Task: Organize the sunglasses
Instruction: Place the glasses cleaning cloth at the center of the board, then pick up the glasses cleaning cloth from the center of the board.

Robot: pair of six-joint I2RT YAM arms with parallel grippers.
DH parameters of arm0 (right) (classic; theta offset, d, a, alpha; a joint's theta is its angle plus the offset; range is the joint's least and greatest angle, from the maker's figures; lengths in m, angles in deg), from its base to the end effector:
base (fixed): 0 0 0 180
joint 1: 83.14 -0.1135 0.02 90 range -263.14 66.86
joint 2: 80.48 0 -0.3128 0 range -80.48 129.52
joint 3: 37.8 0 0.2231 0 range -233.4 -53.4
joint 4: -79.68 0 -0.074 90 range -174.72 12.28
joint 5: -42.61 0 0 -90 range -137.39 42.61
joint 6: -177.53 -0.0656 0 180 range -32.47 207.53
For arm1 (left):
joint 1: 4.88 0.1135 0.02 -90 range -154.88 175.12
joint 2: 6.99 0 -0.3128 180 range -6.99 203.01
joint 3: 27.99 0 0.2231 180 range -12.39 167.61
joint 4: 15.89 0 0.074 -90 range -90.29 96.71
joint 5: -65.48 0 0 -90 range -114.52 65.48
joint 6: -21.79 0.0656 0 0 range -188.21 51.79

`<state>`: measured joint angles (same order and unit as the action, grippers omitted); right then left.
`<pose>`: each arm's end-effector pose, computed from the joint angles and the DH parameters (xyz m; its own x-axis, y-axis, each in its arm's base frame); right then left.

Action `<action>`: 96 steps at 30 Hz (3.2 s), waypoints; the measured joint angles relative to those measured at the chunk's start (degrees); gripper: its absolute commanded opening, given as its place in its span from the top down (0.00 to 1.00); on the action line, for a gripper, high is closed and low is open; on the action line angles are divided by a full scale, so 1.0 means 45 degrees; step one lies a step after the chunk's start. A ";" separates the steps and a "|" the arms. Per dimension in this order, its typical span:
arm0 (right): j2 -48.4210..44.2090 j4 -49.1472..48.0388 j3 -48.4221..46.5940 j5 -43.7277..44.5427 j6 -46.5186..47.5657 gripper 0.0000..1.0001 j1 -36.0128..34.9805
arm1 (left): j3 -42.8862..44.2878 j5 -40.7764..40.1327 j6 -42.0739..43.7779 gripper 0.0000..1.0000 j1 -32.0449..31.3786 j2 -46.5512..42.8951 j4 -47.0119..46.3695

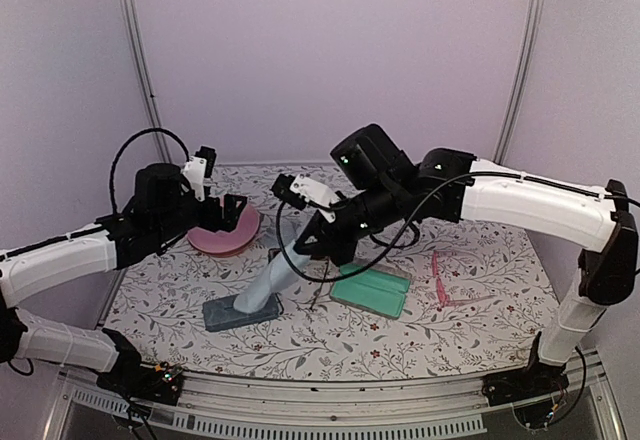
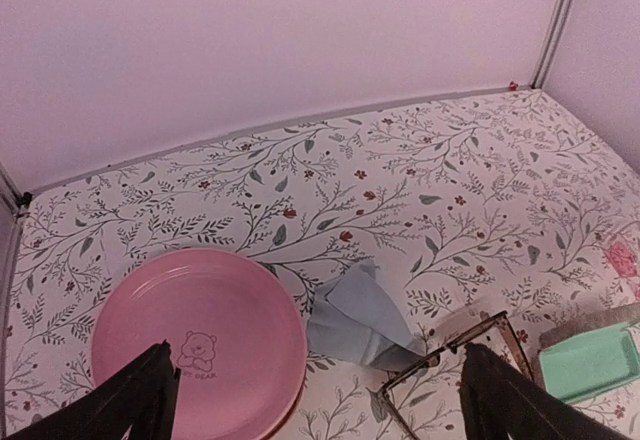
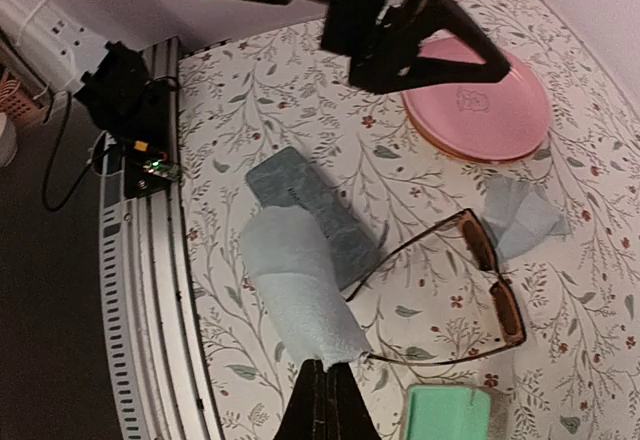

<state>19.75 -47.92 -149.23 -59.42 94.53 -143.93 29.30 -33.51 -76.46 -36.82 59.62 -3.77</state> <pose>0.1825 0.3544 0.3737 -0.2057 -0.6121 -0.7635 -0.9624 0.2678 0.0446 0.2135 -0.1210 0.3137 -0.3642 0.0601 -0.9294 0.3505 0.9334 -0.0770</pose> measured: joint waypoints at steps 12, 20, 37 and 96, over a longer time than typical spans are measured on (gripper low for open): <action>-0.0607 -0.1268 0.7728 -0.1282 -0.2385 0.99 0.1195 | -0.1234 0.1379 -0.0257 0.02 -0.0869 -0.0714 -0.0019; -0.0374 -0.1768 0.8383 -0.1559 -0.3196 0.98 0.1671 | -0.2297 0.2584 -0.0559 0.13 -0.2336 -0.0126 -0.0763; -0.1962 -0.1744 0.9923 -0.1719 -0.3589 0.95 0.1695 | -0.2268 0.6300 -0.0461 0.42 -0.5591 0.4362 -0.4308; -0.3793 -0.1175 1.1662 -0.1200 -0.5843 0.93 0.2030 | 0.3293 0.6052 0.3492 0.83 -0.7295 1.0603 -0.2191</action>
<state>2.68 -53.21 -96.75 -64.82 68.24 -134.79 44.12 -6.28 -60.74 -69.65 107.34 -13.63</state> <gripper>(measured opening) 0.073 0.190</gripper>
